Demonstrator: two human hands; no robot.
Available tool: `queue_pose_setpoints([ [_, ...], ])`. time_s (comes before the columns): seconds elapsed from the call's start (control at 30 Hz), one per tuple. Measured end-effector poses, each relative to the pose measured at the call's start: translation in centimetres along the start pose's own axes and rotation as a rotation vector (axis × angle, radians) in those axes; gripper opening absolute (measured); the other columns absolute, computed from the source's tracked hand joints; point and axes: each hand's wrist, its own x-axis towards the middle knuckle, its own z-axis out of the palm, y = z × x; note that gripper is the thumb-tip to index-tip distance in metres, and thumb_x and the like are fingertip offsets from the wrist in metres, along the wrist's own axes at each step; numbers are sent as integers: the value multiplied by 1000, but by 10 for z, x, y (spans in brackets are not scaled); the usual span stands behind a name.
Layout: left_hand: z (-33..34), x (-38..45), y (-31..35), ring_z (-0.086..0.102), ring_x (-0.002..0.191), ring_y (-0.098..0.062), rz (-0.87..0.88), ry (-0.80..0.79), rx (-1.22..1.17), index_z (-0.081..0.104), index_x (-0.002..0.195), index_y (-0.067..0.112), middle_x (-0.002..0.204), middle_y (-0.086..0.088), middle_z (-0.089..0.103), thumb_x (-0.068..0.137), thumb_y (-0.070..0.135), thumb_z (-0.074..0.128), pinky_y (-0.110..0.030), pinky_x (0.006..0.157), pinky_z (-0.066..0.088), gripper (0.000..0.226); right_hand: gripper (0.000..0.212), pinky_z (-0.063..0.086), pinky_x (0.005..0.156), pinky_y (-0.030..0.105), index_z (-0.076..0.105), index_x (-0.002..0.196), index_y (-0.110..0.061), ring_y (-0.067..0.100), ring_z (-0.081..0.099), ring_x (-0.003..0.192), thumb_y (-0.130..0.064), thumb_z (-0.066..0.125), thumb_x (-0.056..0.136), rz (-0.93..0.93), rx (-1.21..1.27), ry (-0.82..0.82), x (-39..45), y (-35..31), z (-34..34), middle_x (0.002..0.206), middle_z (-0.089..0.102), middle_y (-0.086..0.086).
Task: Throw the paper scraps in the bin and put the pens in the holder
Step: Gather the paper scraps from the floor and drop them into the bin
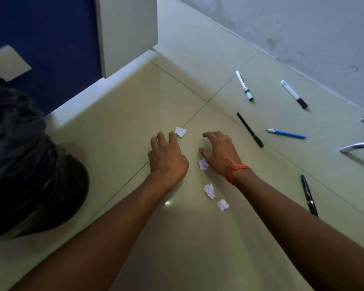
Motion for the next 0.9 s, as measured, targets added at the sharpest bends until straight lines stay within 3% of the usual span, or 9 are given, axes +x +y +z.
queue_pose_setpoints([
  [0.1, 7, 42, 5, 9, 151, -33, 169, -130, -44, 23, 152, 14, 163, -12, 14, 89, 14, 50, -46, 119, 22, 69, 50, 39, 103, 46, 45, 140, -20, 32, 40, 132, -29, 54, 92, 13, -109, -59, 29, -1, -1, 146, 43, 8],
  [0.17, 15, 55, 3, 21, 149, -35, 268, -165, 17, 34, 148, 9, 161, -15, 23, 90, 14, 48, -44, 121, 23, 60, 42, 41, 99, 45, 51, 134, -18, 33, 45, 127, -25, 50, 93, -75, -168, -76, 27, -1, -1, 142, 47, 9],
  [0.27, 23, 41, 6, 53, 120, -36, 391, -112, -42, 62, 122, 6, 132, -16, 56, 91, 13, 51, -43, 103, 43, 33, 29, 48, 89, 46, 64, 114, -14, 33, 54, 108, -19, 49, 90, -178, -125, -79, -2, 8, -1, 124, 59, 10],
  [0.4, 16, -7, -7, 65, 103, -34, 482, -183, -118, 70, 111, 8, 109, -14, 70, 89, 25, 56, -38, 89, 49, 31, 26, 48, 88, 39, 70, 106, -12, 28, 59, 99, -13, 52, 87, -223, 25, -127, -65, 21, -6, 110, 67, 9],
  [0.47, 16, -32, -20, 63, 107, -37, 432, -113, -151, 69, 114, 7, 114, -16, 69, 81, 32, 53, -40, 95, 48, 43, 28, 41, 93, 33, 70, 107, -9, 31, 62, 100, -13, 52, 85, -96, 100, 66, -102, 44, -17, 109, 69, 12],
  [0.57, 10, -62, -41, 50, 120, -41, 159, 79, -57, 61, 120, 12, 126, -19, 59, 79, 44, 56, -49, 102, 41, 52, 32, 39, 100, 36, 64, 117, -11, 35, 57, 112, -13, 54, 87, 375, 67, 293, -153, 94, -30, 120, 63, 14],
  [0.67, 8, -85, -57, 32, 131, -42, -225, -107, 62, 46, 124, 15, 139, -20, 37, 77, 51, 66, -59, 100, 37, 63, 36, 37, 103, 42, 55, 127, -15, 37, 47, 123, -18, 52, 91, 682, -35, 215, -185, 125, -27, 131, 52, 15],
  [0.77, 15, -100, -55, 29, 131, -42, -237, -167, 54, 41, 123, 12, 140, -19, 29, 80, 48, 65, -57, 100, 37, 61, 38, 37, 102, 42, 59, 124, -16, 38, 46, 118, -8, 48, 89, 569, -57, 181, -189, 110, -12, 132, 50, 14],
  [0.9, 25, -98, -24, 47, 125, -41, -103, -276, -259, 53, 127, 11, 140, -22, 40, 84, 40, 64, -45, 107, 40, 53, 41, 45, 96, 45, 65, 118, -9, 42, 52, 109, 0, 49, 82, 219, -8, 66, -184, 67, 5, 127, 57, 18],
])
